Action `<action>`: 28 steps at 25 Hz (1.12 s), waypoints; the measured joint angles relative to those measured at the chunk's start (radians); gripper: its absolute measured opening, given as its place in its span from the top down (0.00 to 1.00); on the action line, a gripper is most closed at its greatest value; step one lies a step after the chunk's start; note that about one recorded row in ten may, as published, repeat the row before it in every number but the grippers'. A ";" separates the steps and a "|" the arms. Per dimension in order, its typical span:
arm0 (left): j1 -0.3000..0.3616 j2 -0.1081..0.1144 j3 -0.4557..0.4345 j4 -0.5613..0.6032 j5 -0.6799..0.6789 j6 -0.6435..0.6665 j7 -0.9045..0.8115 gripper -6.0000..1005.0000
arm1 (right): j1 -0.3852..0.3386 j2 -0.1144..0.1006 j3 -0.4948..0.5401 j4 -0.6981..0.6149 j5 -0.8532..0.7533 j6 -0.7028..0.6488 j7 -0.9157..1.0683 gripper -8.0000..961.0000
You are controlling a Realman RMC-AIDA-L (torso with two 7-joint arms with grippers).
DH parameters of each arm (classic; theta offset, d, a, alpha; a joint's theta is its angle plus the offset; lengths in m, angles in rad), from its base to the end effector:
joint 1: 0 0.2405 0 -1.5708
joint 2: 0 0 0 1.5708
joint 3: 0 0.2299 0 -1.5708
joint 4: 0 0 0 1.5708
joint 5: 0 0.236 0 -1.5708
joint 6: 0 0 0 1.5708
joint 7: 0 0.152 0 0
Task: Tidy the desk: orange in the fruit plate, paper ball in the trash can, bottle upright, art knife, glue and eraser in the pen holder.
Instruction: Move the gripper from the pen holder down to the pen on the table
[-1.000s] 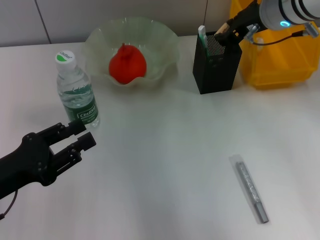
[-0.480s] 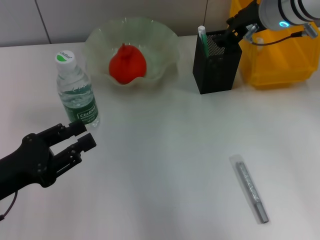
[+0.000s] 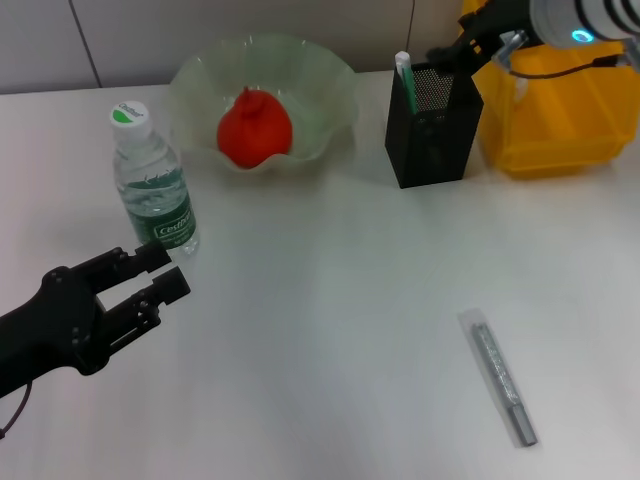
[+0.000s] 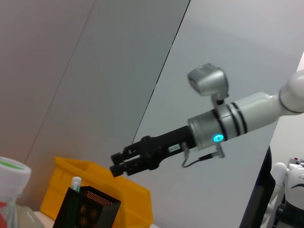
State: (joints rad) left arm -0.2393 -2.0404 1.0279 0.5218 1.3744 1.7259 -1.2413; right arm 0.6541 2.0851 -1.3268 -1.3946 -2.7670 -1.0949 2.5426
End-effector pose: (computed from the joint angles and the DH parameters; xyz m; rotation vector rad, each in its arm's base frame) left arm -0.2758 0.2614 0.0077 -2.4996 -0.7170 -1.2598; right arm 0.1171 0.4458 0.0570 -2.2223 0.5319 -0.1722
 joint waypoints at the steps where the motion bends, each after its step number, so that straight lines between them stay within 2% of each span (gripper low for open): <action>1: -0.001 0.001 0.000 0.001 0.000 0.000 -0.001 0.52 | -0.011 0.000 -0.005 -0.034 0.000 -0.023 0.025 0.46; 4: -0.009 0.008 0.000 0.005 0.000 0.001 -0.003 0.52 | -0.041 -0.001 -0.014 -0.176 -0.021 -0.169 0.145 0.46; 5: -0.009 0.008 0.000 0.005 0.000 0.001 -0.003 0.52 | -0.041 -0.001 -0.014 -0.176 -0.021 -0.169 0.145 0.46; 9: -0.016 0.016 -0.004 0.007 0.000 0.007 -0.005 0.52 | -0.063 0.000 -0.064 -0.285 -0.083 -0.348 0.205 0.47; 13: -0.017 0.018 -0.005 0.007 0.000 0.010 -0.005 0.52 | -0.098 0.001 -0.100 -0.329 -0.099 -0.380 0.233 0.47; 17: -0.020 0.023 -0.001 0.007 0.000 0.013 -0.006 0.52 | -0.134 0.000 -0.102 -0.352 -0.039 -0.401 0.253 0.48; 22: -0.022 0.027 0.002 0.006 0.000 0.018 -0.005 0.52 | -0.133 0.001 -0.115 -0.346 -0.003 -0.441 0.281 0.49; 28: -0.017 0.033 -0.009 0.008 0.000 0.037 -0.005 0.52 | -0.139 0.002 -0.147 -0.341 0.088 -0.404 0.301 0.49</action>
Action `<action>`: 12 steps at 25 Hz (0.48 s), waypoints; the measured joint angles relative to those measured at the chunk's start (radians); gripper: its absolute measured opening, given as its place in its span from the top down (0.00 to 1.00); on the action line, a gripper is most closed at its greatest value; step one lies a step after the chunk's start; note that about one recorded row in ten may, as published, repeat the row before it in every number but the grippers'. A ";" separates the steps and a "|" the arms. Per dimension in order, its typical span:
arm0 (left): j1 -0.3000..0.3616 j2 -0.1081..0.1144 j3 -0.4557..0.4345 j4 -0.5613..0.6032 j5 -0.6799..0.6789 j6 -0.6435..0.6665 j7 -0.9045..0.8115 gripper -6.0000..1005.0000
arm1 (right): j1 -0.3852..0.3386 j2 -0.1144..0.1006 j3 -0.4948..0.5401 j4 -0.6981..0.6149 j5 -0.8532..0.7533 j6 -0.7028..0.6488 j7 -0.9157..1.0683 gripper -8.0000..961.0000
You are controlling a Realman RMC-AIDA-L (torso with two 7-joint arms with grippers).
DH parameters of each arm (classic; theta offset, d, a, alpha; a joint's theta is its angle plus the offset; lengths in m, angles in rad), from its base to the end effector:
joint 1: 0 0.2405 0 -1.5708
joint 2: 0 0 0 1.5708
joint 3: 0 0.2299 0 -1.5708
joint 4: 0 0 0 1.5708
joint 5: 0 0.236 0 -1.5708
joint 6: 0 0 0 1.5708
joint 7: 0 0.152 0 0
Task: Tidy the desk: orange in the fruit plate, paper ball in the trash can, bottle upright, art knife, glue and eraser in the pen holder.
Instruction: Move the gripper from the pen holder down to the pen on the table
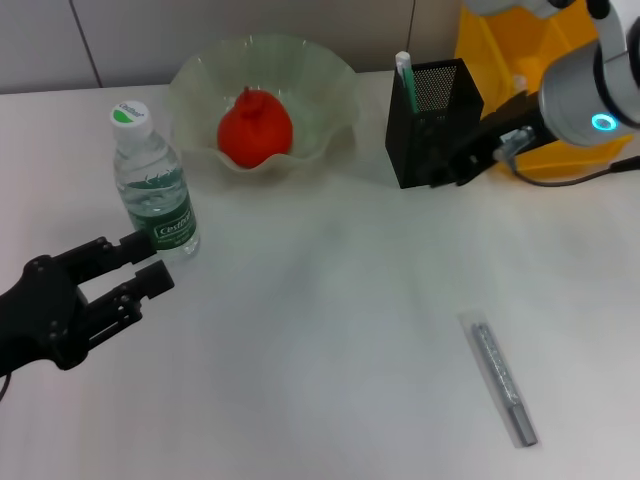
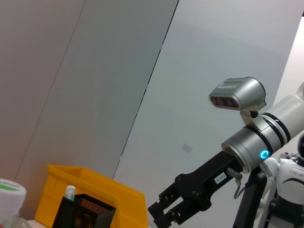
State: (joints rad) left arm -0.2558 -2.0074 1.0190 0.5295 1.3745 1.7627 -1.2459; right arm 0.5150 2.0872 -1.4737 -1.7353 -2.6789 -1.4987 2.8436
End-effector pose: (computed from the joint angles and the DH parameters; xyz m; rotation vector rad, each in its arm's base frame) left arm -0.2748 0.2653 0.0226 -2.5297 -0.6596 -1.2602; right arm 0.0933 0.3643 0.0447 -2.3576 0.8478 -0.2235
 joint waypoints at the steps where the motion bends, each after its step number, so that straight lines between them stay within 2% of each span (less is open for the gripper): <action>1: 0.001 0.003 0.000 0.000 0.000 0.003 0.000 0.52 | 0.004 -0.001 0.017 0.002 0.028 -0.007 0.001 0.49; 4: 0.001 0.011 -0.001 -0.002 0.000 0.007 0.000 0.52 | 0.022 -0.006 0.110 0.026 0.167 -0.053 -0.017 0.49; 7: 0.001 0.012 -0.002 -0.005 0.000 0.007 0.003 0.52 | 0.039 -0.010 0.255 0.062 0.350 -0.141 -0.079 0.49; 12: -0.001 0.010 -0.002 -0.008 0.000 0.007 0.008 0.52 | 0.020 -0.010 0.425 0.110 0.633 -0.221 -0.191 0.49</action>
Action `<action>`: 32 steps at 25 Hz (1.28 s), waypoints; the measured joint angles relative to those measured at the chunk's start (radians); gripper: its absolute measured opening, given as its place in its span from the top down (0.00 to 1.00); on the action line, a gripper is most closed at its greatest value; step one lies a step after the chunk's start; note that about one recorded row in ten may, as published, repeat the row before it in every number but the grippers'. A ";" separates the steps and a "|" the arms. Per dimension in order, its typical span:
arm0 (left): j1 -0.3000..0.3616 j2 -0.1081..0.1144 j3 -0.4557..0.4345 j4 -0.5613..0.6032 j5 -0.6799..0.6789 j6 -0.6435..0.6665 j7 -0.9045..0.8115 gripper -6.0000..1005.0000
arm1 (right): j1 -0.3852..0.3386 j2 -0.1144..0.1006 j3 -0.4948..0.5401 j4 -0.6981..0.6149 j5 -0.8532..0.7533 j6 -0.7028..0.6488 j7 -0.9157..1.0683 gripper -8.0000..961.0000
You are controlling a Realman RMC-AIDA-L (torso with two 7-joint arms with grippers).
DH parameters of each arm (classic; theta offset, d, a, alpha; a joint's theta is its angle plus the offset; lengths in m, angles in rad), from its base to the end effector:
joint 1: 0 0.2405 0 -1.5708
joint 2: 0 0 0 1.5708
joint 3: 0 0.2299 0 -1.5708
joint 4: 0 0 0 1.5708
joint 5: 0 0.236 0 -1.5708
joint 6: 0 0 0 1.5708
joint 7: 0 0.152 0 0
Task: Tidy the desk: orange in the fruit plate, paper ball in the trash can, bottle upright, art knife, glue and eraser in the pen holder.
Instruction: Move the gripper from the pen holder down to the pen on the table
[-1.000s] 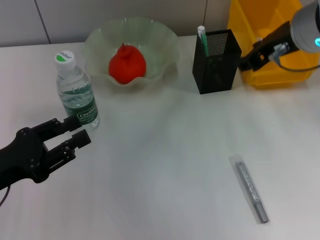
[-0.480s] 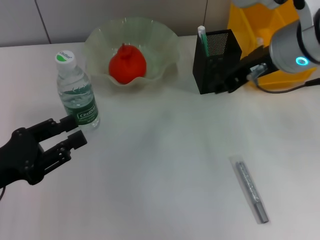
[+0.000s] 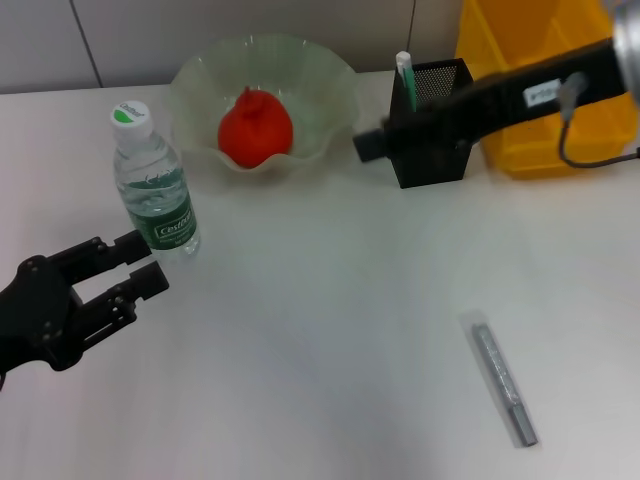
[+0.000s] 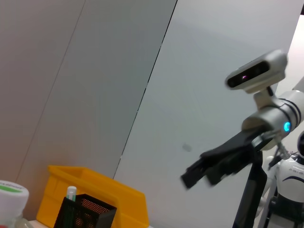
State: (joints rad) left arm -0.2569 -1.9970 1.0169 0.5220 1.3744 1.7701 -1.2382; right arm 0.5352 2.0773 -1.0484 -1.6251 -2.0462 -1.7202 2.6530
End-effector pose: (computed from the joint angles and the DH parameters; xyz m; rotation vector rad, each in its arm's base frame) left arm -0.2769 0.2647 0.0257 -2.5322 -0.6499 -1.2545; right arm 0.0829 0.3451 0.0946 -2.7070 1.0586 0.3880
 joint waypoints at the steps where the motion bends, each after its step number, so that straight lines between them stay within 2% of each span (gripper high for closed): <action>1: -0.002 -0.002 0.000 0.000 0.000 0.000 0.000 0.52 | -0.012 0.000 0.025 0.019 0.067 -0.006 -0.025 0.46; 4: -0.002 -0.004 0.000 0.004 0.000 0.000 -0.001 0.52 | -0.044 -0.002 0.089 0.122 0.289 -0.020 -0.099 0.39; 5: -0.002 -0.004 0.000 0.004 0.000 0.001 -0.001 0.52 | -0.046 -0.010 0.102 0.158 0.331 -0.034 -0.109 0.36; 9: 0.001 -0.007 0.000 0.006 0.000 0.003 -0.002 0.52 | 0.009 -0.074 0.107 0.281 0.383 -0.152 -0.085 0.34; 11: 0.001 -0.008 0.000 0.007 0.000 0.003 -0.004 0.52 | 0.023 -0.072 0.113 0.283 0.382 -0.185 -0.092 0.34; 14: 0.000 -0.008 0.000 0.007 0.000 0.004 -0.005 0.52 | 0.012 -0.038 0.148 0.224 0.360 -0.175 -0.116 0.33; 15: 0.000 -0.008 0.000 0.007 0.000 0.004 -0.005 0.52 | 0.008 -0.034 0.155 0.204 0.345 -0.174 -0.118 0.32; 20: 0.003 -0.008 0.000 -0.001 0.000 0.006 -0.005 0.52 | 0.014 -0.038 0.148 0.127 0.263 -0.206 -0.090 0.33; 25: 0.005 -0.007 0.000 -0.002 0.000 0.001 -0.005 0.52 | 0.021 -0.030 0.151 0.102 0.244 -0.240 -0.100 0.34; 29: 0.002 -0.008 0.000 -0.002 0.000 0.000 -0.006 0.52 | 0.006 -0.016 0.183 0.100 0.252 -0.228 -0.146 0.34; 32: 0.001 -0.008 0.000 -0.002 0.000 -0.001 -0.007 0.52 | 0.003 -0.018 0.191 0.094 0.235 -0.228 -0.136 0.34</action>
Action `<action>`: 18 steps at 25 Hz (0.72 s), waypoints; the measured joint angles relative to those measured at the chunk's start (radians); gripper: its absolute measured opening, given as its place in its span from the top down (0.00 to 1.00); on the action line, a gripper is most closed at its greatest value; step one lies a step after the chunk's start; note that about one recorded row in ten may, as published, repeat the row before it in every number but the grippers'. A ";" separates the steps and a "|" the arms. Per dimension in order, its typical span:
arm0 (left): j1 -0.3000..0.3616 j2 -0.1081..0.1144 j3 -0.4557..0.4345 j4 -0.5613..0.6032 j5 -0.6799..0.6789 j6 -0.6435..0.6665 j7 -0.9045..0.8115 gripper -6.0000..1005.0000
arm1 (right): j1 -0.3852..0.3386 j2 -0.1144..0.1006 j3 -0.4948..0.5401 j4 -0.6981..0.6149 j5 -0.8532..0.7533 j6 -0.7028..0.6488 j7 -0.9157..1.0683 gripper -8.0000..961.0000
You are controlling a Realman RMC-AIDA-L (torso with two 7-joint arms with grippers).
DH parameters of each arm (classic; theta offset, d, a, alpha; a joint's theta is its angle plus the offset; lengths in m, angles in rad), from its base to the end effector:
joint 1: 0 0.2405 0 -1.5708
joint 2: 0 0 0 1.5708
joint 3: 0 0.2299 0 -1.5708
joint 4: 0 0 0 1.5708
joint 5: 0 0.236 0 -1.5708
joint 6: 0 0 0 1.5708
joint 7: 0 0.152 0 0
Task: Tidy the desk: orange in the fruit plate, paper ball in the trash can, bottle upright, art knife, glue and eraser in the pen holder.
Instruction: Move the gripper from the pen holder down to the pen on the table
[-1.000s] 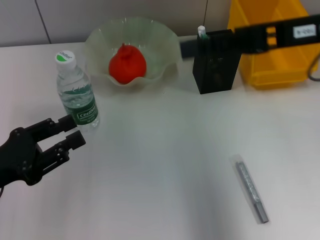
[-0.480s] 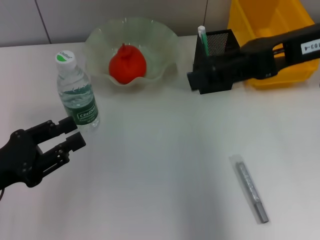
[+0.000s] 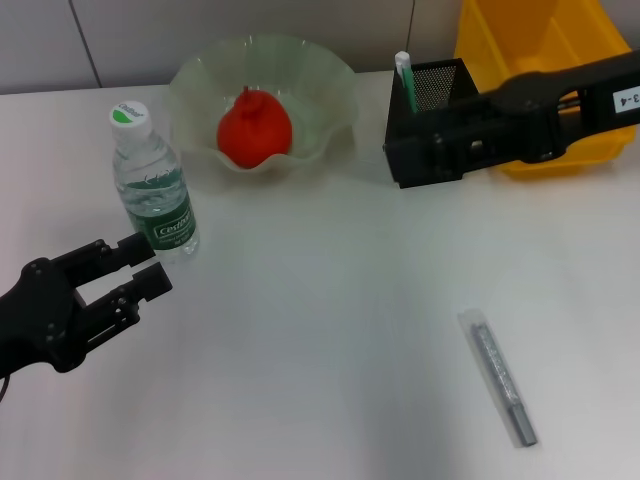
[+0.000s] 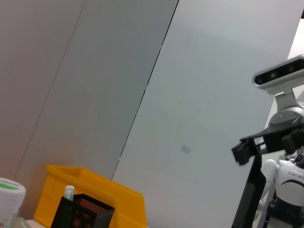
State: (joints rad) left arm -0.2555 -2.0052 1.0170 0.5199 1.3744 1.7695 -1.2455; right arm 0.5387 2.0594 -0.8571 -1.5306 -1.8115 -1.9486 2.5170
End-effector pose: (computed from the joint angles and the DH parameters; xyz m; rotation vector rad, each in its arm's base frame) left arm -0.2759 0.2636 0.0227 -2.5283 -0.6680 -1.2671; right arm 0.0952 0.3187 0.1250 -2.9112 0.9747 0.6359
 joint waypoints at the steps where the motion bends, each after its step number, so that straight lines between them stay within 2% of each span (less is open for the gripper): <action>1: 0.000 0.000 0.000 0.000 0.000 0.000 0.000 0.52 | 0.002 -0.003 -0.002 -0.005 -0.024 -0.004 0.013 0.34; 6: -0.004 0.000 0.000 0.000 0.000 0.000 0.000 0.52 | 0.024 -0.006 -0.014 -0.081 -0.199 -0.027 0.085 0.34; 11: -0.005 0.000 0.000 0.000 0.000 0.004 -0.001 0.52 | 0.057 -0.026 -0.026 -0.060 -0.267 -0.065 0.133 0.34; 14: -0.005 0.000 0.006 0.000 0.000 0.002 -0.002 0.52 | 0.065 -0.026 -0.011 -0.001 -0.214 -0.076 0.123 0.35; 18: 0.000 -0.001 0.009 -0.001 0.000 0.002 -0.002 0.52 | 0.064 -0.034 0.038 0.172 -0.009 -0.078 0.099 0.44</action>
State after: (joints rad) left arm -0.2556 -2.0062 1.0257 0.5189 1.3744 1.7710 -1.2472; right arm 0.6029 2.0258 -0.8196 -1.3589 -1.8203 -2.0263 2.6157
